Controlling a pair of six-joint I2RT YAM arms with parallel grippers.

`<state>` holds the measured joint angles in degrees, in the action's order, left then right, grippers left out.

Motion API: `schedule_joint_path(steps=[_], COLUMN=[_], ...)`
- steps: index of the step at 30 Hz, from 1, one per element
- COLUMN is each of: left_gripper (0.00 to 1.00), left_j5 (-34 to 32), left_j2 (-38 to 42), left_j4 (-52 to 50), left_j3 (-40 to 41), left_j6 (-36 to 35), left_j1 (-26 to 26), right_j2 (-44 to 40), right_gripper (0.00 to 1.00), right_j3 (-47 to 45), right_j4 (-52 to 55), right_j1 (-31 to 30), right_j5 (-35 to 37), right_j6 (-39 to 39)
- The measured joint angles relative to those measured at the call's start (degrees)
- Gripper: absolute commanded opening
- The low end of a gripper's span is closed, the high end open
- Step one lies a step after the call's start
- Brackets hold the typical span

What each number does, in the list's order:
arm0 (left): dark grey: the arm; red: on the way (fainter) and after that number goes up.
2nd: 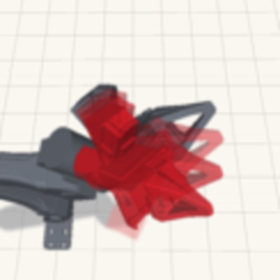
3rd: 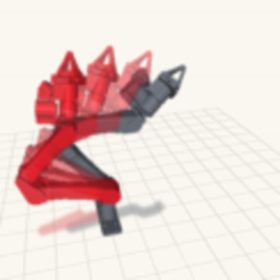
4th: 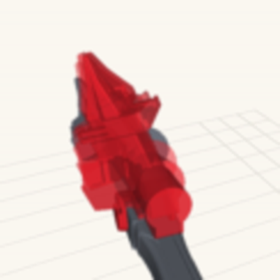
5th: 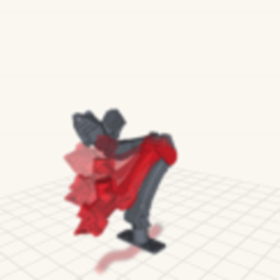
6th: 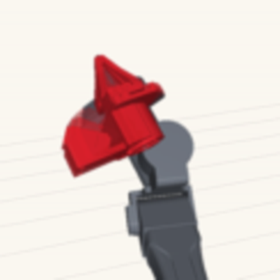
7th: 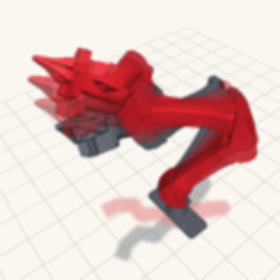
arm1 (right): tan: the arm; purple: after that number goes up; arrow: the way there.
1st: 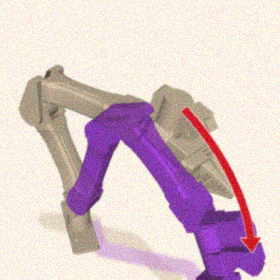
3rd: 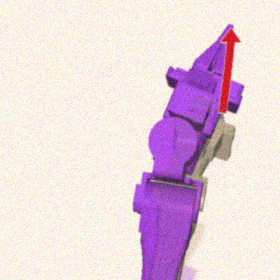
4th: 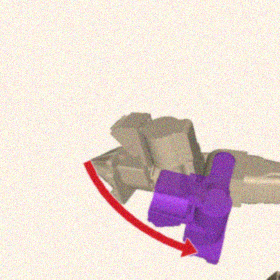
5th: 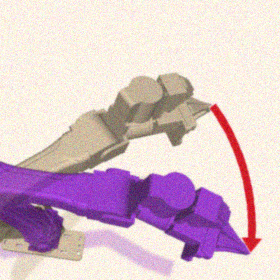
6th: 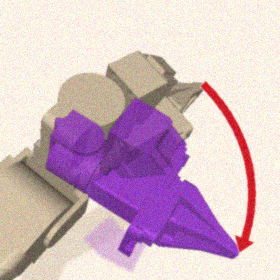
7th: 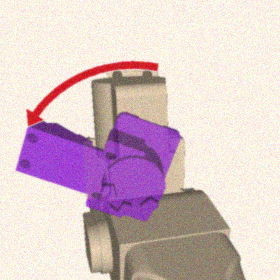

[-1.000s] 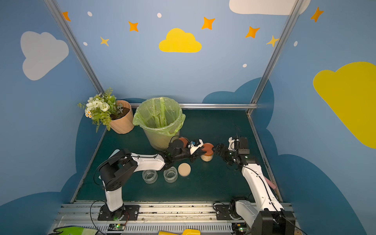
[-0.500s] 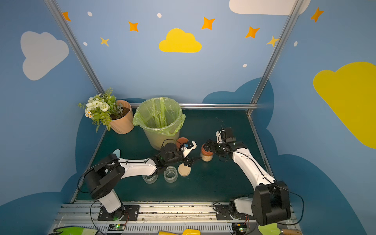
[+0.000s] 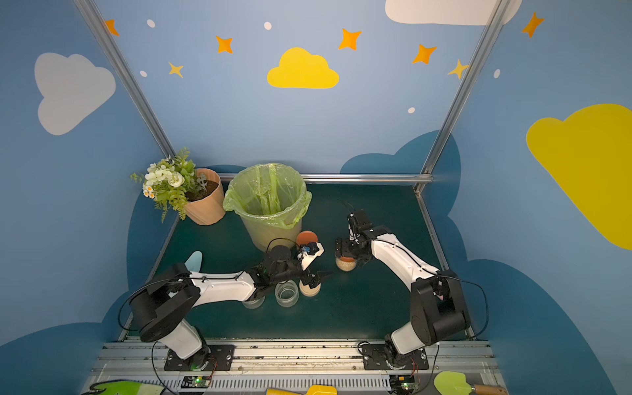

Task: Empty expired oatmeal from jars
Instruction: Pick up the jar from the center of the board.

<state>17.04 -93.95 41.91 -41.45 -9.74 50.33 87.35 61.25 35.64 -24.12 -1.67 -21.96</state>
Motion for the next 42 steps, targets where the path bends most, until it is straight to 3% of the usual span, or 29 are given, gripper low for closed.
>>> schedule_joint_path(steps=[6, 14, 18, 26, 29, 42], left_gripper=[0.99, 1.0, 1.0, 1.0, 1.0, 1.0], left_j5=[-0.1, -1.1, -1.4, -1.9, -1.3, 4.0], left_j2=[1.9, 4.0, 4.5, 4.6, 4.6, 0.8], left_j4=[-0.4, -1.5, -2.1, -3.0, -4.4, -7.9], left_j3=[1.0, 2.3, 2.5, 2.4, 1.7, -7.7], left_j6=[0.4, 0.3, 0.1, -0.7, -1.2, -7.1], left_j1=[0.0, 0.1, 0.1, 0.1, 0.1, 0.5], right_j2=[2.6, 4.7, 4.7, 4.6, 4.0, -9.8], right_gripper=[0.92, 0.88, 0.77, 0.41, 0.35, 0.32], right_j3=[1.6, 2.5, 2.6, 2.7, 2.7, 10.1], right_j4=[0.7, 0.6, 0.5, 0.9, 1.6, 10.6], right_j1=[-0.6, -0.9, -0.9, -0.8, -0.8, 1.3], right_j5=[1.5, 2.3, 2.5, 2.2, 0.2, -14.4], right_j6=[1.2, 1.8, 2.0, 2.8, 2.8, 2.9])
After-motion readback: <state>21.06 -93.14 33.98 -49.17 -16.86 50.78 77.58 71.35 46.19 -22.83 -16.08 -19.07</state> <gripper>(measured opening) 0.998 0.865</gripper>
